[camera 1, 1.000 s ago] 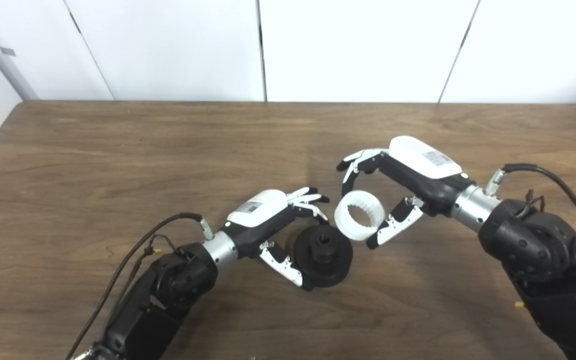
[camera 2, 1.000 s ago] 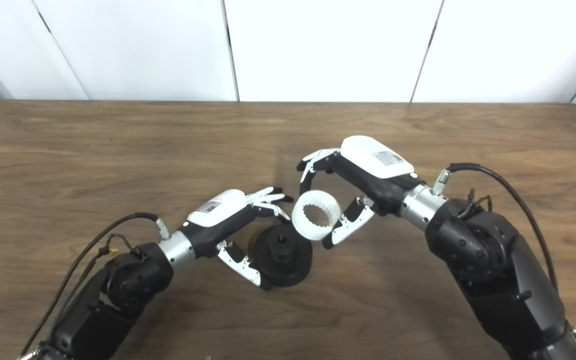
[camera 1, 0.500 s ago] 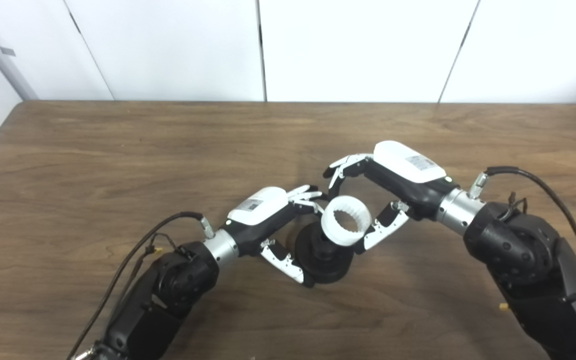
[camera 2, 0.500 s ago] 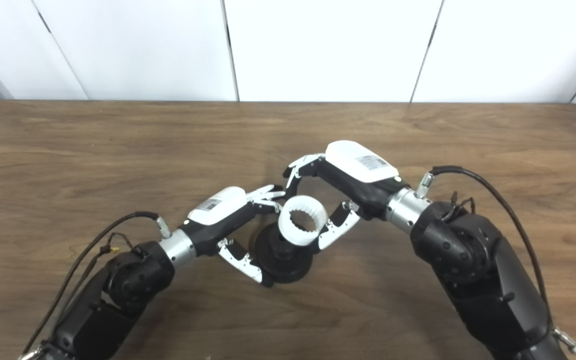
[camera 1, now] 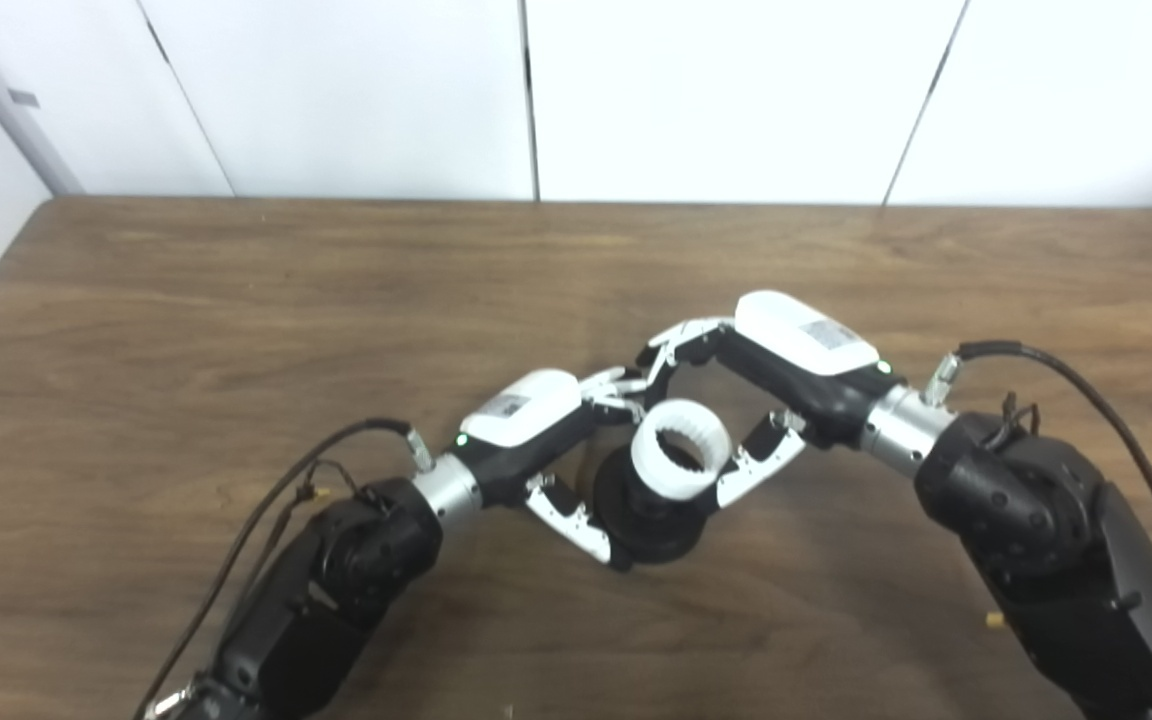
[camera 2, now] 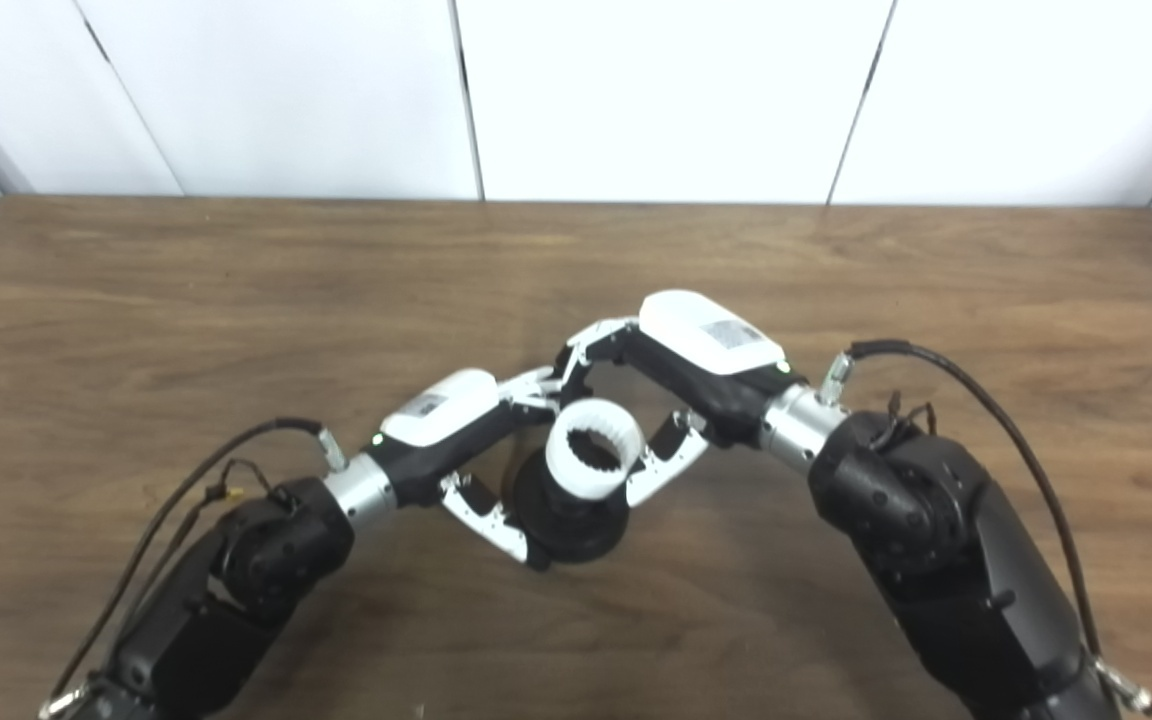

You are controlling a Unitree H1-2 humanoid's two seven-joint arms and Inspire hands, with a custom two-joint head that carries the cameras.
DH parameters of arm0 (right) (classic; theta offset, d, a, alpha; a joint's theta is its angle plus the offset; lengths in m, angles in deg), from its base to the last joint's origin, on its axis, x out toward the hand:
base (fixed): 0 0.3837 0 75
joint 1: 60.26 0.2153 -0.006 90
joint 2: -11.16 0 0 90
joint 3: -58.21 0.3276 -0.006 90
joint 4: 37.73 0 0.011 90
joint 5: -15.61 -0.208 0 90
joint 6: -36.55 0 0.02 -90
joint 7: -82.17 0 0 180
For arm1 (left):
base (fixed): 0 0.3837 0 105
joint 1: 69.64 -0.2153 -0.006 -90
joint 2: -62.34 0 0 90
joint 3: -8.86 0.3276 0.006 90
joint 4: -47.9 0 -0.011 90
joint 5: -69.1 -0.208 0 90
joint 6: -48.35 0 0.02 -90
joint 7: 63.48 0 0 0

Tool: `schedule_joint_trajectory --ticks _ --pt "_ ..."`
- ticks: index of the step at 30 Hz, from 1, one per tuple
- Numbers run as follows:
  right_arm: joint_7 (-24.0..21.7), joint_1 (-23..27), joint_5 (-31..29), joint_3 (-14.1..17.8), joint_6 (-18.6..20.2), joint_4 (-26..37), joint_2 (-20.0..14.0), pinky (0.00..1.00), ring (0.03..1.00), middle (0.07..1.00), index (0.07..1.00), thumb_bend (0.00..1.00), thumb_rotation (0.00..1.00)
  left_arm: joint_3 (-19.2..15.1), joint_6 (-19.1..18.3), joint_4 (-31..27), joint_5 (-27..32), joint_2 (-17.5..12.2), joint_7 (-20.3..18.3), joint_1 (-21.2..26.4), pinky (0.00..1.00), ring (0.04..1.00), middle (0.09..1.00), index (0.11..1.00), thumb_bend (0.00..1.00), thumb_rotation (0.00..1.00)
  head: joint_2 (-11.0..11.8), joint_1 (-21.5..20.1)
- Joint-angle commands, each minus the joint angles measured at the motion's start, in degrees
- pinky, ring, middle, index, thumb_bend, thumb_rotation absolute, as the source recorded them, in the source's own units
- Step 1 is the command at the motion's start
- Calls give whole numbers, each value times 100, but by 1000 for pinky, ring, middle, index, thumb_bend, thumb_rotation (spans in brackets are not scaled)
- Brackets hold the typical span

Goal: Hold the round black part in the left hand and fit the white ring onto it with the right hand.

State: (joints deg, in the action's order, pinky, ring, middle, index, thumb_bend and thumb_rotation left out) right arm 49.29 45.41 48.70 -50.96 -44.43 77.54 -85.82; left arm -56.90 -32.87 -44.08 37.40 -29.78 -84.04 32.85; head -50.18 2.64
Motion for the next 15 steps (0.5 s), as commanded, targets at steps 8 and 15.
schedule_joint_trajectory --ticks 8,15 --pt "54 132 41 -66 -88 -23 48 724 800 786 482 520 143 77 -63 0 -16 -42 -137 15 862 974 924 483 522 74 -22 8" --pt "107 88 27 -132 -182 -174 68 721 792 783 481 520 143 86 -153 -66 -29 -44 -189 12 868 978 928 484 521 75 -65 33"
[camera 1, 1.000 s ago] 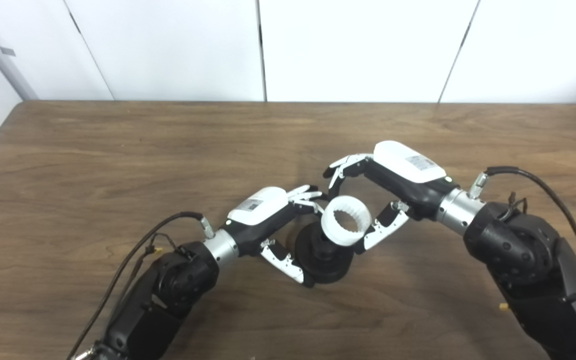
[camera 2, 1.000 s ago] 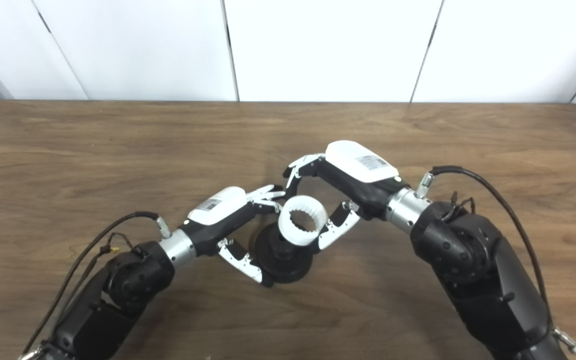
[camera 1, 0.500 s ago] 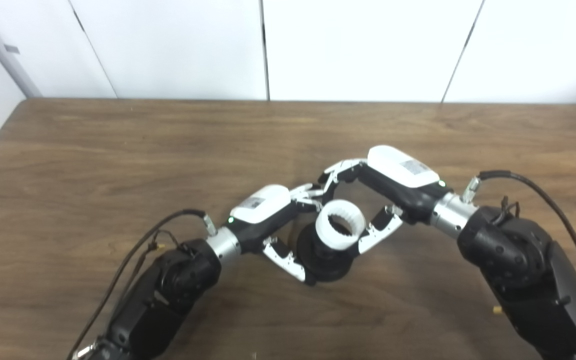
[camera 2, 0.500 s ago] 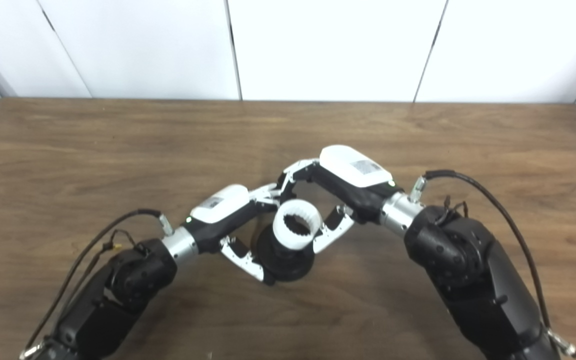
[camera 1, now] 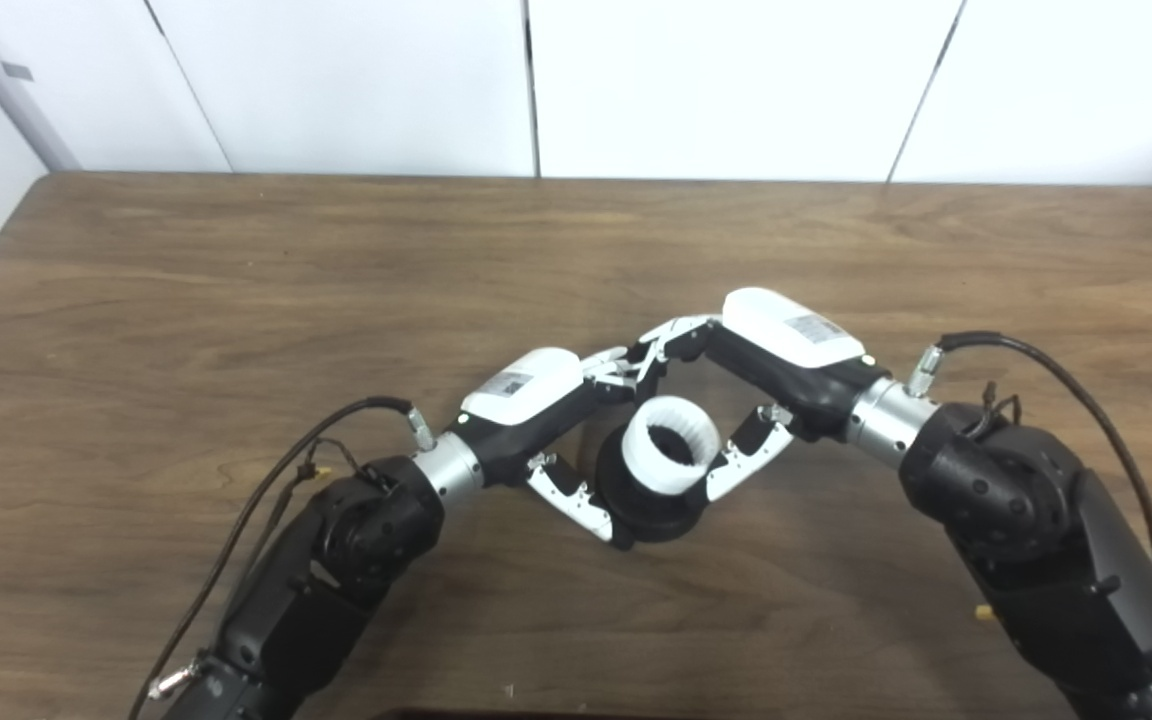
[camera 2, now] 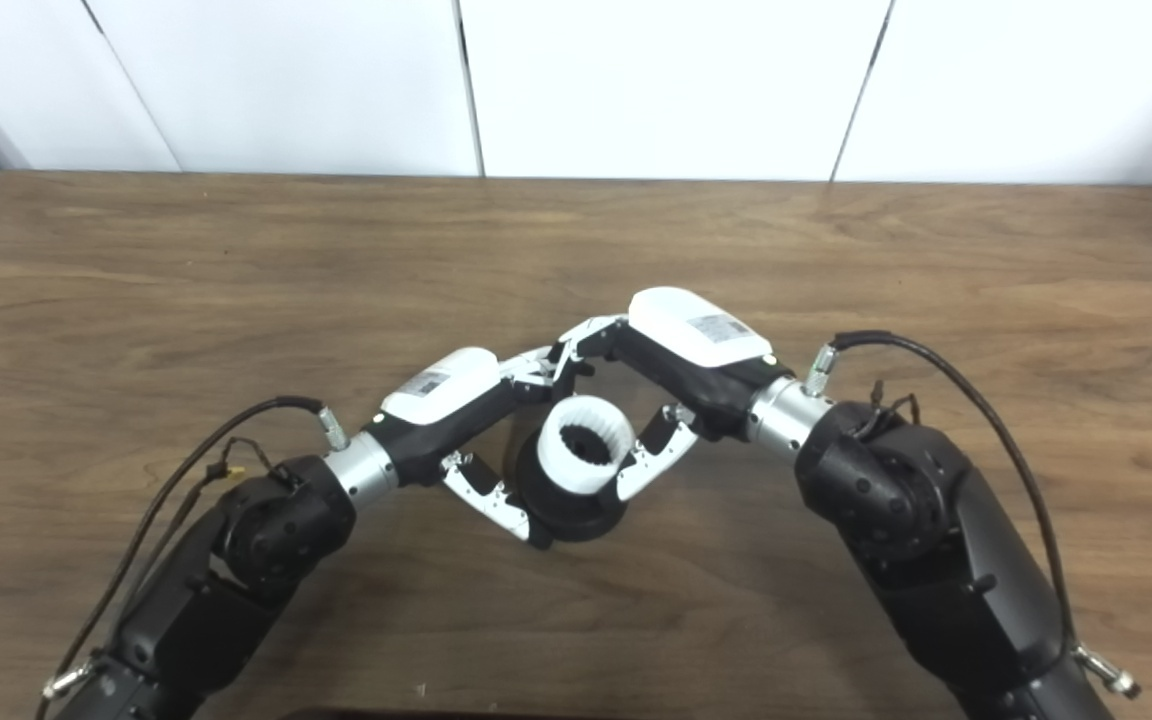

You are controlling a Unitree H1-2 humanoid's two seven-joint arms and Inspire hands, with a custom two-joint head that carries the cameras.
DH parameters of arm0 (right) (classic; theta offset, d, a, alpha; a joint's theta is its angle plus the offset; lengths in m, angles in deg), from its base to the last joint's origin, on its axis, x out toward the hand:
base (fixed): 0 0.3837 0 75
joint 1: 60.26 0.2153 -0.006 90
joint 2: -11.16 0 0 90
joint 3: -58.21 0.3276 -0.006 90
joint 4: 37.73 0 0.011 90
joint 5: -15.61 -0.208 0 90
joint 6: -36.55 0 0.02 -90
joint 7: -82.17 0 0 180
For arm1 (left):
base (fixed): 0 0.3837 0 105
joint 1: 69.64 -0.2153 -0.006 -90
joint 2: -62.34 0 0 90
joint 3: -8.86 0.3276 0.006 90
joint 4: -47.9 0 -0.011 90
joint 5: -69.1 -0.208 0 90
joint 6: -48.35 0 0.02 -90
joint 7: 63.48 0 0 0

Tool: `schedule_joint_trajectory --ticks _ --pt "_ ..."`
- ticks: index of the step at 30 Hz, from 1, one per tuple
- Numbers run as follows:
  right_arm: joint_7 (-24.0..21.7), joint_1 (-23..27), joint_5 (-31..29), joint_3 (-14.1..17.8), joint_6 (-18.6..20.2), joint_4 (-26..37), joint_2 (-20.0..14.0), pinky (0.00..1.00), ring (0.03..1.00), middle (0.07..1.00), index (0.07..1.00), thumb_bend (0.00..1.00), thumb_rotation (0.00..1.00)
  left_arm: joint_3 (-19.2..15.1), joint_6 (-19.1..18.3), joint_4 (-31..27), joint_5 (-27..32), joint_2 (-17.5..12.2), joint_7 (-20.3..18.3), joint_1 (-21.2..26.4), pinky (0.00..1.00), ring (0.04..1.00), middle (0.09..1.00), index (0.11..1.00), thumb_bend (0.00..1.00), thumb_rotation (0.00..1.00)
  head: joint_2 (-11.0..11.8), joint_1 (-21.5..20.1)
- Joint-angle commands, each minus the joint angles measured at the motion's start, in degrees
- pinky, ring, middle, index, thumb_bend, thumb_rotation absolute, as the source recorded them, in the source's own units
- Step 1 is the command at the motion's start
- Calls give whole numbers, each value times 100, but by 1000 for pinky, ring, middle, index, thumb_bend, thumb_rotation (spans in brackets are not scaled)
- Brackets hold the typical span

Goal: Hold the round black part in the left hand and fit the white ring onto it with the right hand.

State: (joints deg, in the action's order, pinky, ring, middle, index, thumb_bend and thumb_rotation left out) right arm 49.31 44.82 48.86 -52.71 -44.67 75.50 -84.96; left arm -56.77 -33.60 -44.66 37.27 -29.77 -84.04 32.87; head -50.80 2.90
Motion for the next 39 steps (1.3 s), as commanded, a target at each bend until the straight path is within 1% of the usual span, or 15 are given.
schedule_joint_trajectory --ticks 1,10,19,21,25,26,27,28,30,32,35,39 --pt "119 140 10 38 -171 0 -9 722 790 782 482 520 143 73 -83 -7 -7 -45 -183 8 869 977 928 484 521 75 -3 7" --pt "216 118 63 -55 -281 -264 52 721 787 778 482 519 144 93 -66 -6 4 -51 -155 12 842 968 923 483 522 74 -3 7" --pt "224 126 221 -156 -249 -373 86 718 780 778 483 520 143 106 -99 -44 1 -32 -170 6 846 971 927 483 522 73 -37 32" --pt "188 134 195 -144 -220 -373 69 717 782 780 483 520 144 108 -96 -38 -10 -32 -163 12 844 971 925 483 522 73 -34 34" --pt "-39 193 167 -147 -94 -313 -39 720 796 807 494 521 157 101 -67 -3 20 -33 -154 20 845 972 927 483 522 74 -28 13" --pt "-107 215 185 -155 -66 -287 -75 718 798 814 578 698 233 99 -72 0 28 -34 -160 20 845 971 927 483 522 74 -32 10" --pt "-181 239 206 -161 -19 -249 -109 711 803 824 658 821 284 100 -88 -3 31 -35 -172 21 848 974 930 484 522 73 -32 10" --pt "-252 259 223 -161 37 -211 -134 707 806 832 705 871 298 99 -94 -3 34 -36 -176 21 851 977 933 484 522 73 -25 3" --pt "-333 278 240 -145 107 -154 -164 702 815 845 770 920 309 98 -106 -5 46 -38 -187 20 853 977 933 484 522 73 -27 -7" --pt "-375 279 251 -120 155 -117 -177 701 818 851 795 936 304 104 -135 -24 19 -45 -199 21 846 975 932 484 522 74 -27 -7" --pt "-428 284 254 -100 163 -93 -206 702 820 857 807 938 302 109 -164 -38 2 -48 -209 23 841 974 933 484 522 74 -27 -7" --pt "-444 272 239 -72 133 -88 -216 699 821 860 803 934 295 104 -109 -25 -6 -53 -165 25 836 966 927 484 522 73 -27 -7"
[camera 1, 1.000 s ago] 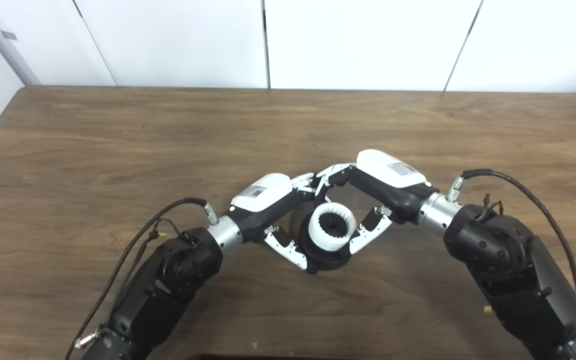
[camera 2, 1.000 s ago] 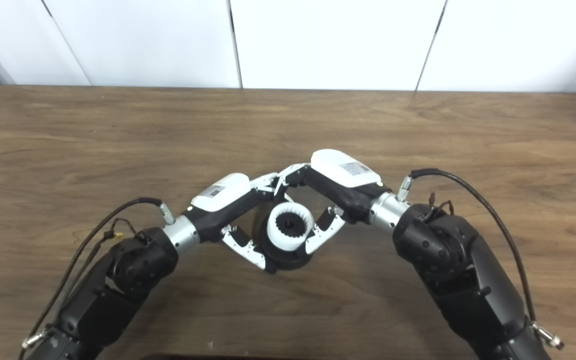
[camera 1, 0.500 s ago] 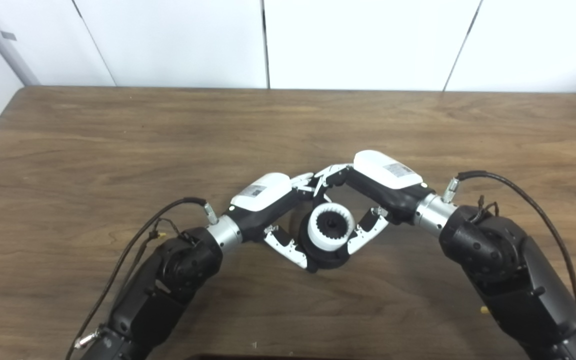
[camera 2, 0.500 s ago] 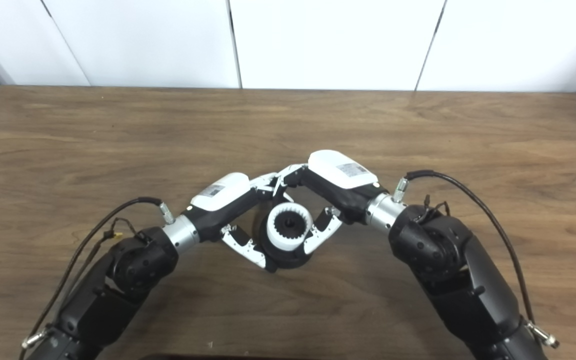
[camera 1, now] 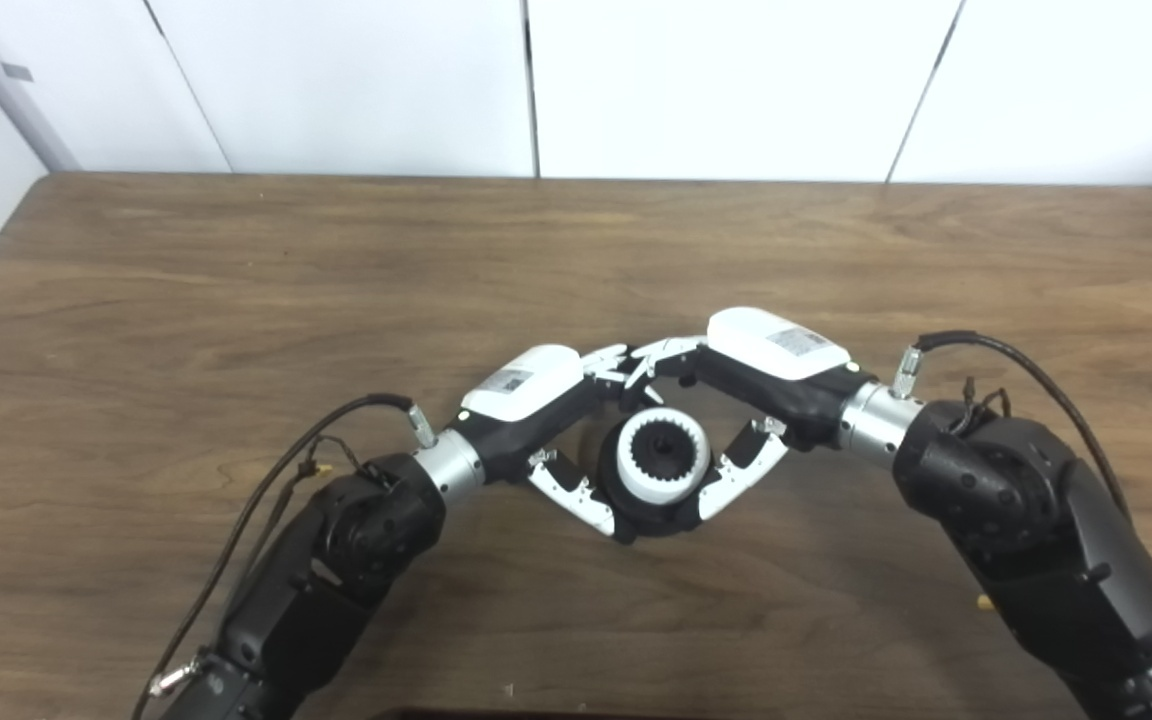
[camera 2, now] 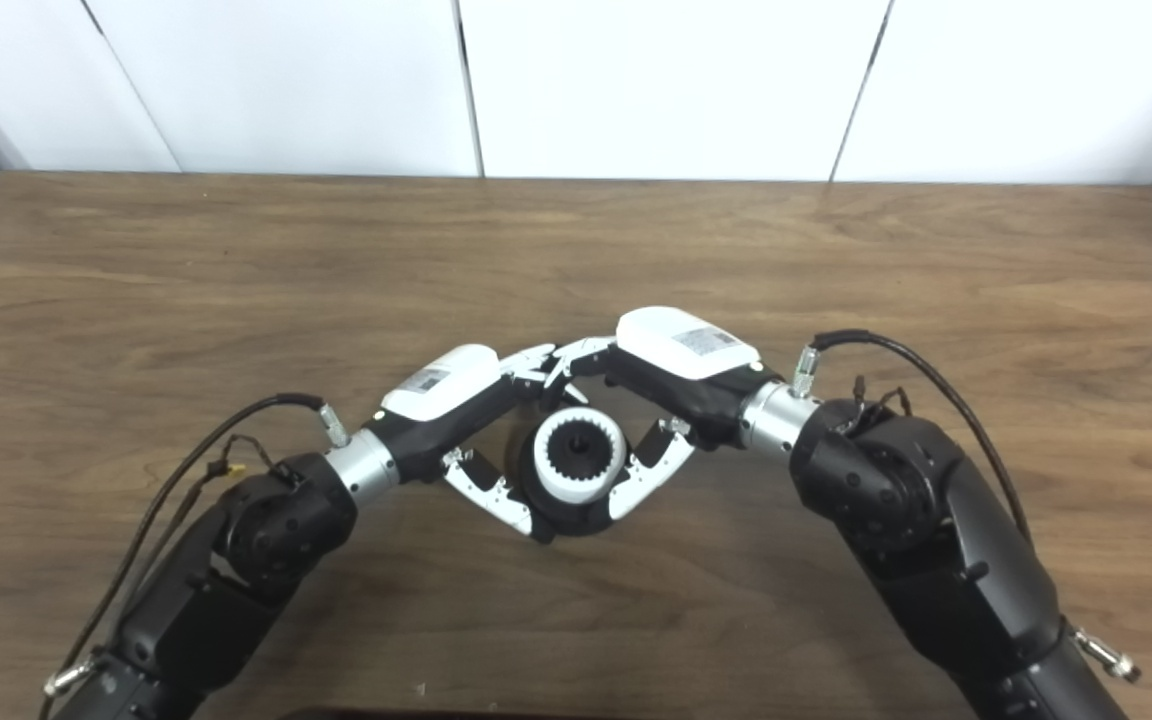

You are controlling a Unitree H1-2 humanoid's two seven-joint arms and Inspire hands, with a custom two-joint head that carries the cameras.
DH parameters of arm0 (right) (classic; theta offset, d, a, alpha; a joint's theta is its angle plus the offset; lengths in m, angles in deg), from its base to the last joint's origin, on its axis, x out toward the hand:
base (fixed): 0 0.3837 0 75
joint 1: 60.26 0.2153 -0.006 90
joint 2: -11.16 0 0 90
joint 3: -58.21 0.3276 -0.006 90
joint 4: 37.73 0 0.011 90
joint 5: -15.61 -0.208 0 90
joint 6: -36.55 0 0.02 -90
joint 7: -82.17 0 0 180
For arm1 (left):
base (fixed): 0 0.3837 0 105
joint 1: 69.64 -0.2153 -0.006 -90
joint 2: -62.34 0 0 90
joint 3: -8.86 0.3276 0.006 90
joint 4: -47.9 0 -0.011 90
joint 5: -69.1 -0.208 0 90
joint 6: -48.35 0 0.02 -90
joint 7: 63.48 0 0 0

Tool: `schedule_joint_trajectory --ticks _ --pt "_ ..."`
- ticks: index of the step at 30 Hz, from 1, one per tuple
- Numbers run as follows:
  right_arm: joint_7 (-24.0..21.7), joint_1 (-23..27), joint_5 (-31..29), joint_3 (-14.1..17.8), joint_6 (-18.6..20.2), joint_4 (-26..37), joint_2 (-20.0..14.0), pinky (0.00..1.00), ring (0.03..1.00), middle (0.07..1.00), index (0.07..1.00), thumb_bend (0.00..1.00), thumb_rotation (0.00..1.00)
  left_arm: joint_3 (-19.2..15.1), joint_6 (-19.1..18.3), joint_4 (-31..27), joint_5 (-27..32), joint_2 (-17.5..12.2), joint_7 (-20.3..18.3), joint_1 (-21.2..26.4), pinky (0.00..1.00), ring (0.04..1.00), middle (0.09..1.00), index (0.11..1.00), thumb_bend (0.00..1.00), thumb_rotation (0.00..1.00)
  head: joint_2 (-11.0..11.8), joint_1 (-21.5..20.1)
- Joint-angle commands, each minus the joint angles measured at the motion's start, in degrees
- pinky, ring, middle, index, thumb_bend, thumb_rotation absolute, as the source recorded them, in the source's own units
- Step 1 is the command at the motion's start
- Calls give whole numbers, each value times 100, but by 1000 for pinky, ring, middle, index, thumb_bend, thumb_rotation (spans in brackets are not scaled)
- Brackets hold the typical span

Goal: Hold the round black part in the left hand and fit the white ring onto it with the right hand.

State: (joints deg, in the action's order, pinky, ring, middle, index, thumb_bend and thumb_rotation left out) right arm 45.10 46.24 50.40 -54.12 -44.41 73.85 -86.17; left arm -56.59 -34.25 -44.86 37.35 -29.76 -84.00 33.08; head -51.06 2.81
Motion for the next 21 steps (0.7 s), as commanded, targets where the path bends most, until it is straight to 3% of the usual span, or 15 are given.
schedule_joint_trajectory --ticks 1,21 --pt "-5 123 80 78 85 70 -94 694 818 859 800 935 293 81 -28 4 -7 -53 -158 3 836 965 925 484 522 73 -1 2" --pt "-22 189 -159 596 356 317 -226 680 823 868 840 930 267 71 -27 28 72 -71 -192 -9 861 974 930 484 522 74 -44 -57"
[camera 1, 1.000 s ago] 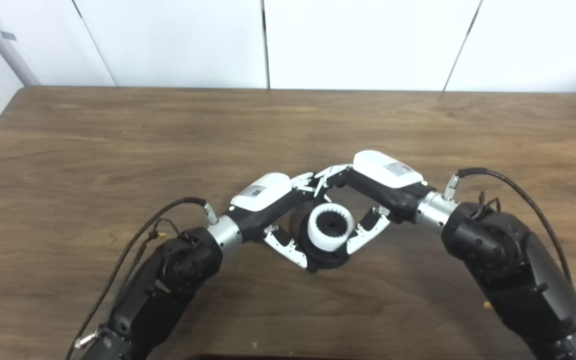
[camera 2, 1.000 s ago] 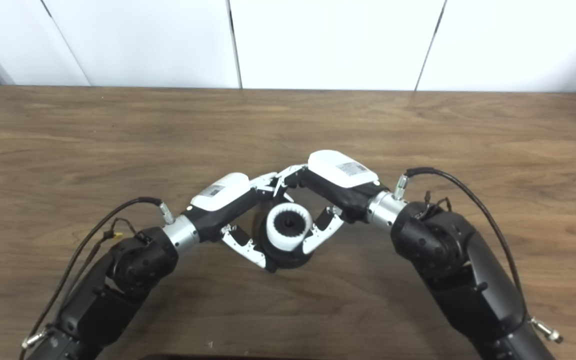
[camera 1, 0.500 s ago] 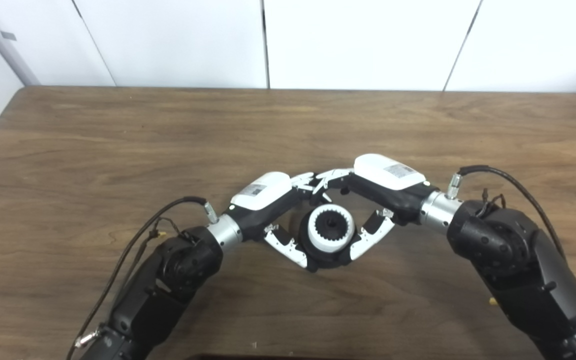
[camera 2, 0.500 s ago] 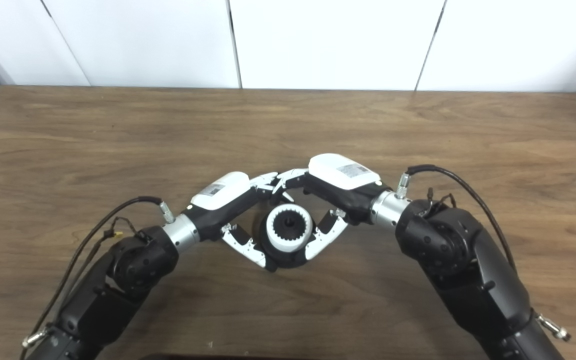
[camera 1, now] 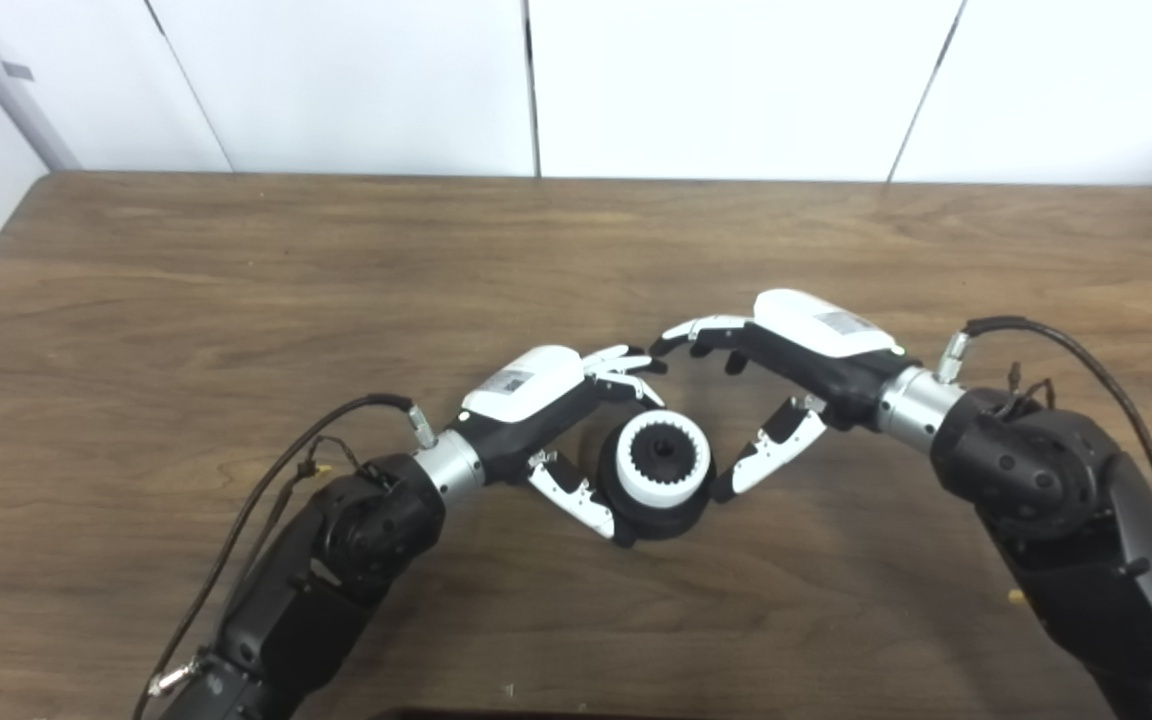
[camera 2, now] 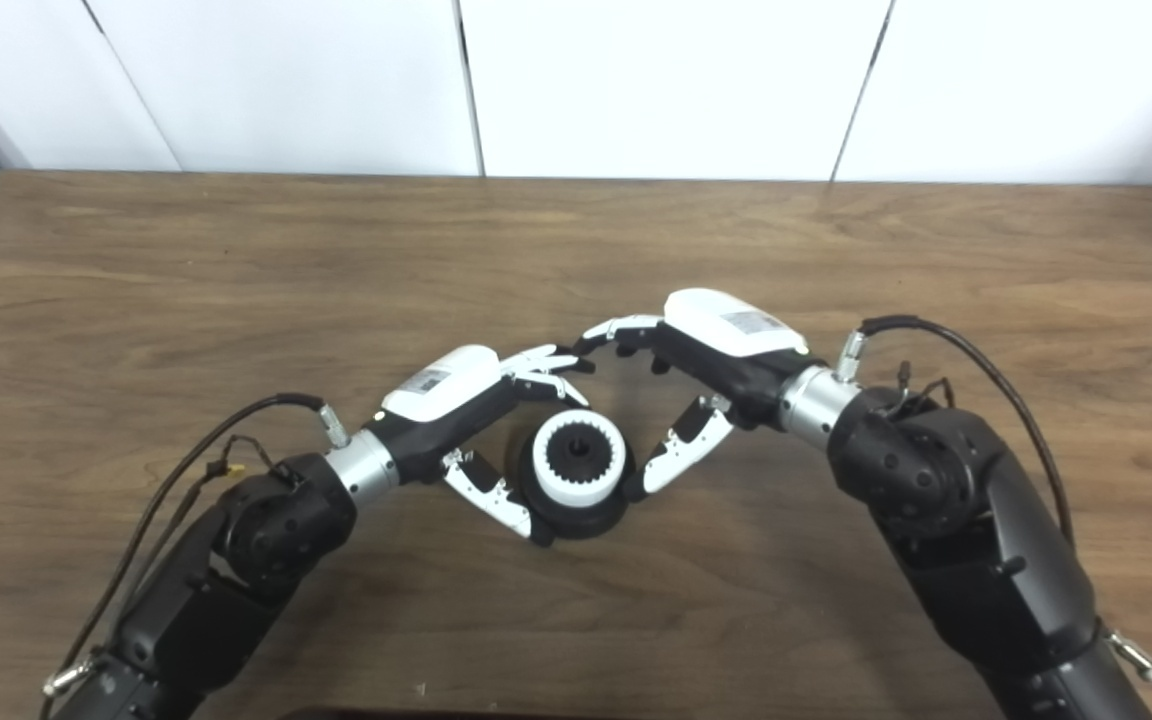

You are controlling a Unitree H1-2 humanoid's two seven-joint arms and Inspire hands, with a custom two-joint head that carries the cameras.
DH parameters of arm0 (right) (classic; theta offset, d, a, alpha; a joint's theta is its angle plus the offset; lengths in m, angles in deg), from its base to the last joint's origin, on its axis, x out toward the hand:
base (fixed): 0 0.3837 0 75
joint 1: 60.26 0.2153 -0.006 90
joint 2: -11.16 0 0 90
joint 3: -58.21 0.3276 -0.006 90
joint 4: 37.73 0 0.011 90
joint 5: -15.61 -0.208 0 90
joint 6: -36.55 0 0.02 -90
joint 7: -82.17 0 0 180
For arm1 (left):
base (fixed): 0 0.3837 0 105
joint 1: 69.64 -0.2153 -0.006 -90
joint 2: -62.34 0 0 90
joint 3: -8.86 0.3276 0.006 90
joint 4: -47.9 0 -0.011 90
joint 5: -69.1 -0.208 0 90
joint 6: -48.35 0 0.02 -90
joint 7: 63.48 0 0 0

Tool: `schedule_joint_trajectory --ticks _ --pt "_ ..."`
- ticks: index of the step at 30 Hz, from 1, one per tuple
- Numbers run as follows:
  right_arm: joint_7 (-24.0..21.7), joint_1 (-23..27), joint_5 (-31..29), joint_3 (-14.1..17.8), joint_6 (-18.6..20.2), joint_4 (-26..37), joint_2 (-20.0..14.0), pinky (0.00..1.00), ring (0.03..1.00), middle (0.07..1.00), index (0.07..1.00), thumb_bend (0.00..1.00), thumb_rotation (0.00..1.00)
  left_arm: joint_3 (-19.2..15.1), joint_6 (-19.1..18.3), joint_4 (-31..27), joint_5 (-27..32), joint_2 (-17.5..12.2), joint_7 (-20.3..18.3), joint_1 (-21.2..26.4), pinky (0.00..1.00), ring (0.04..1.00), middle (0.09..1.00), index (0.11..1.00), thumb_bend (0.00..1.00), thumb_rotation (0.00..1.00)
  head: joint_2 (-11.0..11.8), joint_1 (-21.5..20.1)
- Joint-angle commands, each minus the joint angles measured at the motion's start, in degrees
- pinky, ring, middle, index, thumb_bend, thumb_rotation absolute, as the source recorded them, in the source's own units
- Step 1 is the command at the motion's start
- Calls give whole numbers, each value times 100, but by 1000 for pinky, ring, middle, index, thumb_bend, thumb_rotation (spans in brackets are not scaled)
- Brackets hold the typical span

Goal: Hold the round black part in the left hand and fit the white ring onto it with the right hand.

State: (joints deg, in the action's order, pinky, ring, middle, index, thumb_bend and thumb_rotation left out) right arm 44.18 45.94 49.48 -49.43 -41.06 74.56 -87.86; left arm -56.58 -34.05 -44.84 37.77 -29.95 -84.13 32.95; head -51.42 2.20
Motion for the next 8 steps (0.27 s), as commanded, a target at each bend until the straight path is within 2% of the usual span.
schedule_joint_trajectory --ticks 1,8 --pt "74 226 -87 162 46 262 -70 680 823 867 841 932 264 67 -57 13 37 -52 -185 1 860 974 930 484 522 74 -9 4" --pt "32 269 -147 268 155 330 -171 684 815 867 856 912 263 81 -105 -20 0 -68 -210 11 863 974 930 484 522 74 -9 4"
